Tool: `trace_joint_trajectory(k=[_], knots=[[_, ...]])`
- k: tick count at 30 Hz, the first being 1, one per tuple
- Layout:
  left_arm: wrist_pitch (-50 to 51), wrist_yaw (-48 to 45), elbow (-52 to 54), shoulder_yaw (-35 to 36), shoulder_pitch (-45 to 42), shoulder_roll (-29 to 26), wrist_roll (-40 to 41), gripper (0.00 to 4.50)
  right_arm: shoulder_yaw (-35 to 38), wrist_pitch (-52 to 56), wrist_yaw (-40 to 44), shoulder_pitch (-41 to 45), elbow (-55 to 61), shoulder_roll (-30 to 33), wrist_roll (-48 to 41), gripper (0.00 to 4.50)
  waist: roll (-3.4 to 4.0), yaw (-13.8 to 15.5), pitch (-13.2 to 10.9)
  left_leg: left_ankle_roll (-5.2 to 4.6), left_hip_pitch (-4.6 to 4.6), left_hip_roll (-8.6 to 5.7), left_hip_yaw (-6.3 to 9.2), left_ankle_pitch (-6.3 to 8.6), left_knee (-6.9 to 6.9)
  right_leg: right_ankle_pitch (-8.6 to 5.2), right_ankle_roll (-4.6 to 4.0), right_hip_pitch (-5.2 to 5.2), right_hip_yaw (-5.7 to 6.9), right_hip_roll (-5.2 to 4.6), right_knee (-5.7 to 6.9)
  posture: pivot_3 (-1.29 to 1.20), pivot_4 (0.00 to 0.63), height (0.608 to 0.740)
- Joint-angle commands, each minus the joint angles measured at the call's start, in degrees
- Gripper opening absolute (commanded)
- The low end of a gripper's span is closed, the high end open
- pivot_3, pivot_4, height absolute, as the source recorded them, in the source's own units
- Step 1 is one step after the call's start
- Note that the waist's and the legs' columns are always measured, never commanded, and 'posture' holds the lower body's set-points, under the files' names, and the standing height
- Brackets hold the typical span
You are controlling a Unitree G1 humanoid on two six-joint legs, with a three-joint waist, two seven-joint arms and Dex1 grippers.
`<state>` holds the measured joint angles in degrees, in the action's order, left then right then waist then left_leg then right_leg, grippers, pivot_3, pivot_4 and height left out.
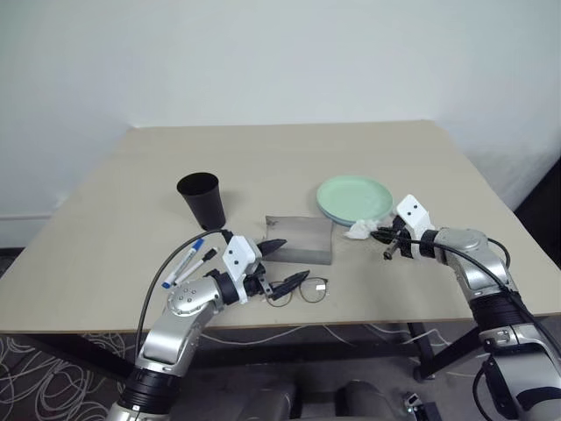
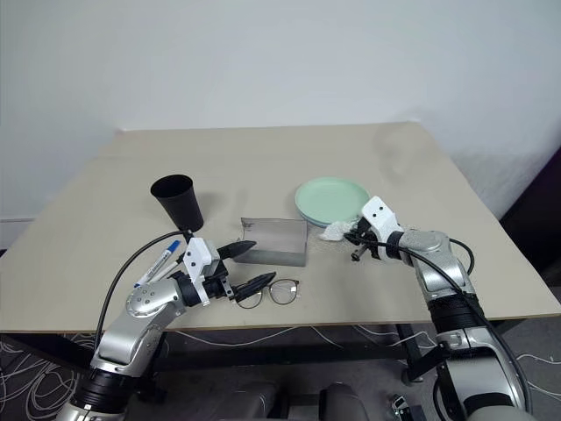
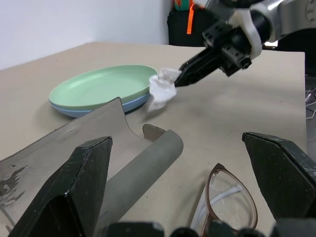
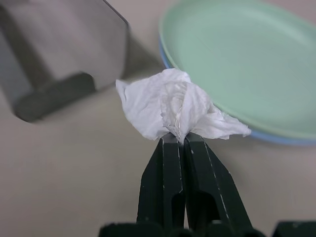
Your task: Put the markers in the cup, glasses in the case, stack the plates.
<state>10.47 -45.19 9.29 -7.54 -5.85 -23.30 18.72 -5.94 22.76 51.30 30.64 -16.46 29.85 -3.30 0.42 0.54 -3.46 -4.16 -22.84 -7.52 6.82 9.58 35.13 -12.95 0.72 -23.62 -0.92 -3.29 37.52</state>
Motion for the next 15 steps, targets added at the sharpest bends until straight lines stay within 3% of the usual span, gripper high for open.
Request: trace_joint_trajectory(k=[1,15], knots=[[-1.5,-0.2,0.4,0.8,-0.8,0.0,-0.2,4.5,1.6,-2.8,0.3,3.0,2.2,0.3,-1.6,0.04,-0.01,0.0,0.0,0.0,0.0,0.0,0.01,0.0,0.0,0.0,0.0,0.01,0.01,0.0,-0.01,0.0,0.0,0.738],[-2.3,0.3,0.0,0.8,-0.7,0.1,-0.5,4.5,-1.5,-16.1,-9.9,19.9,-29.3,-6.4,5.9,0.04,-0.02,-0.1,0.0,0.0,0.04,-0.01,-0.02,0.0,-0.13,0.02,0.03,-0.04,0.17,-0.08,-0.15,0.0,0.0,0.738]])
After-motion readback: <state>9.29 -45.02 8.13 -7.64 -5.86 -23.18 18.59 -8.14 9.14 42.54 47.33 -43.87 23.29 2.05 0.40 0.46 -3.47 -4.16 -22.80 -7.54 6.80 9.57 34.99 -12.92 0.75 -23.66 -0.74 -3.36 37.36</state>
